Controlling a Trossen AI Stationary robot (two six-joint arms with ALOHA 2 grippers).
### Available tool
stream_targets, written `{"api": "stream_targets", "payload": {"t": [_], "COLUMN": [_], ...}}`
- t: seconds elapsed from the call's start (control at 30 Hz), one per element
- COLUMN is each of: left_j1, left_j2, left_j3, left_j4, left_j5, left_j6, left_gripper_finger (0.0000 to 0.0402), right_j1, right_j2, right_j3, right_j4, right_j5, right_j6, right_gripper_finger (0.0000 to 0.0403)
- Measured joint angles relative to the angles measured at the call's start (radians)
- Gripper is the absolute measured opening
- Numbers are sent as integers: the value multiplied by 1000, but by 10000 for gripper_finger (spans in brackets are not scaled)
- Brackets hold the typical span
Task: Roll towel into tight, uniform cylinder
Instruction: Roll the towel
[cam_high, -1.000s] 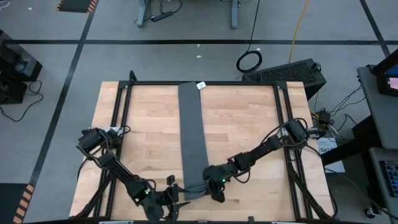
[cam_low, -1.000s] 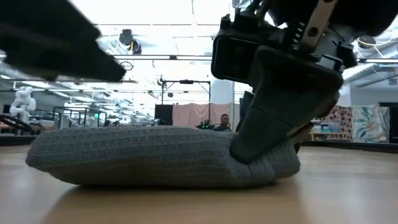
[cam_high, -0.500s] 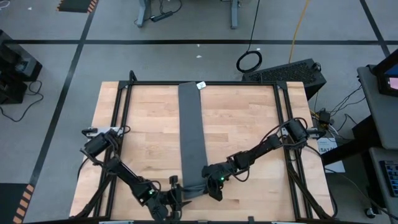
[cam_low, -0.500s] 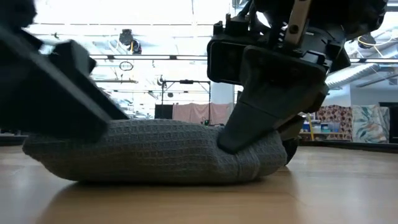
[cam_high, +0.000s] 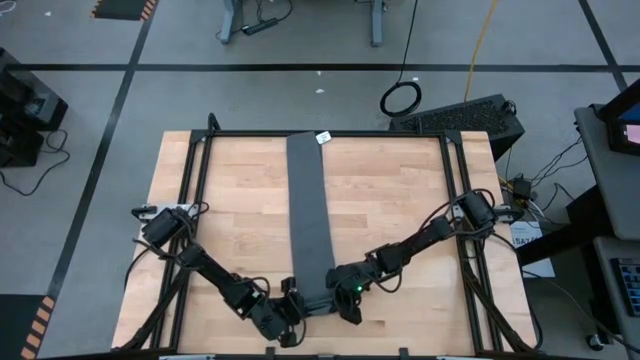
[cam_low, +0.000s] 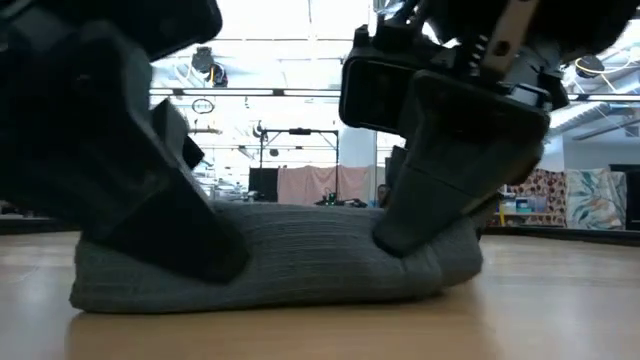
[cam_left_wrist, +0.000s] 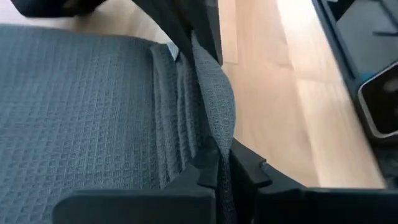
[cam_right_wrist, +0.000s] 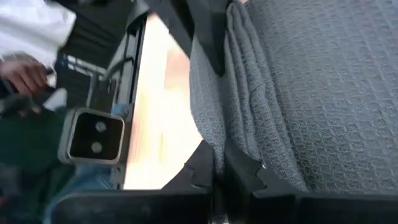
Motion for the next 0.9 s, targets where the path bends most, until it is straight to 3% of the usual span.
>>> {"api": "stream_targets", "payload": {"t": [0.2,0.37,0.5,0.7,0.9], "left_j1": [36,61,79,114,139], "left_j2": [-14,-16,-16,-17,-18], "left_j3": [1,0,0,0,-30], "left_j4": [-1,27,112,146,151], "left_j5": [111,177,209,274,303], "left_j6": [-157,-216,-232,-282,-329], "left_gripper_finger": [8,7,7,7,7], "right_j1": [57,148,249,367,392], "right_j2": [-84,-170,-185,-119,-46], "right_j3": [-4,-3,-2,-1,0], "right_j4": [-73,-215,-211,-90,-20], "right_j5": [134,363,538,724,862], "right_j6": [-228,-432,-617,-858,-924], "right_gripper_finger": [53,122,162,173,173]}}
